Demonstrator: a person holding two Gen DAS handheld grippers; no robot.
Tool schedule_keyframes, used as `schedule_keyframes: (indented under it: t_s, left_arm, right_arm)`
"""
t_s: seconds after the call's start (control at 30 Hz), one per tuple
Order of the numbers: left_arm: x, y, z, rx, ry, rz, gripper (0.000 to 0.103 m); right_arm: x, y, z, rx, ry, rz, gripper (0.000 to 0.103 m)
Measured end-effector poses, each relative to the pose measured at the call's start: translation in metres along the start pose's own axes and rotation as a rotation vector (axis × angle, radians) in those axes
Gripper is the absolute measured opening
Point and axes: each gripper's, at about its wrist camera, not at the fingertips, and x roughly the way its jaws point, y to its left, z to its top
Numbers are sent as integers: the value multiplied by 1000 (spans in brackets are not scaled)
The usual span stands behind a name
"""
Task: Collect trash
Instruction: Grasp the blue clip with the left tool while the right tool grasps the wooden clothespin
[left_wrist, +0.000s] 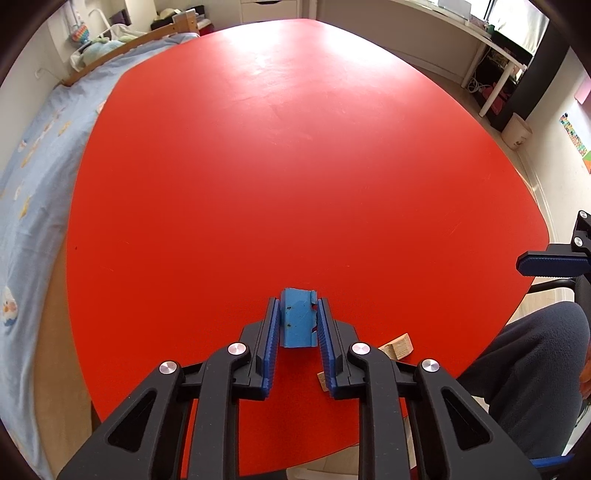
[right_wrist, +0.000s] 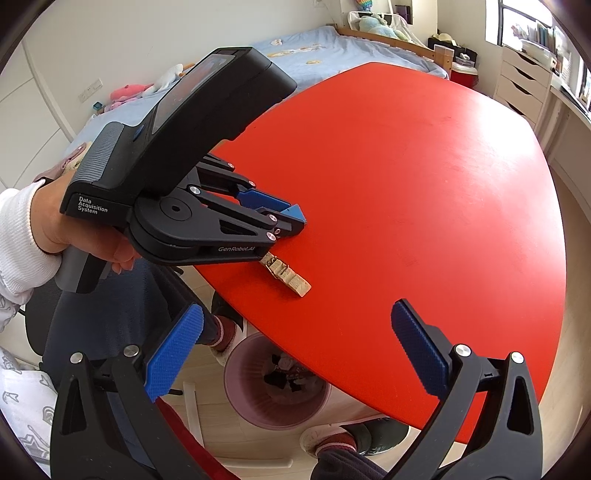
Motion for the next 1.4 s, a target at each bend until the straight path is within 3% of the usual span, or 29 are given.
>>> schedule_keyframes:
  t_s: [0.6,0.63,0.7,1.2,1.3,1.4]
  left_arm:
    - [-10,16,-9,-56,-23,21,20]
    - [-11,17,-9,-57,-24,21,20]
    - [-11,13,-8,-58,-25,21,20]
    - [-13,11,-8,-65,-25,16,20]
    - [-13,13,-8,-65,-26,15,20]
    - [-13,13,-8,-67,-30,16,20]
  right_arm:
    - [43,3,17,-100,49,12,98]
    - [45,4,18,-106,46,15,96]
    - [49,6,19,-123,50,13,78]
    - [63,12,13,-172,71,-14,18]
    - [62,12,14,-176,72,-24,12]
    - [61,12,14,-176,72,-30,11]
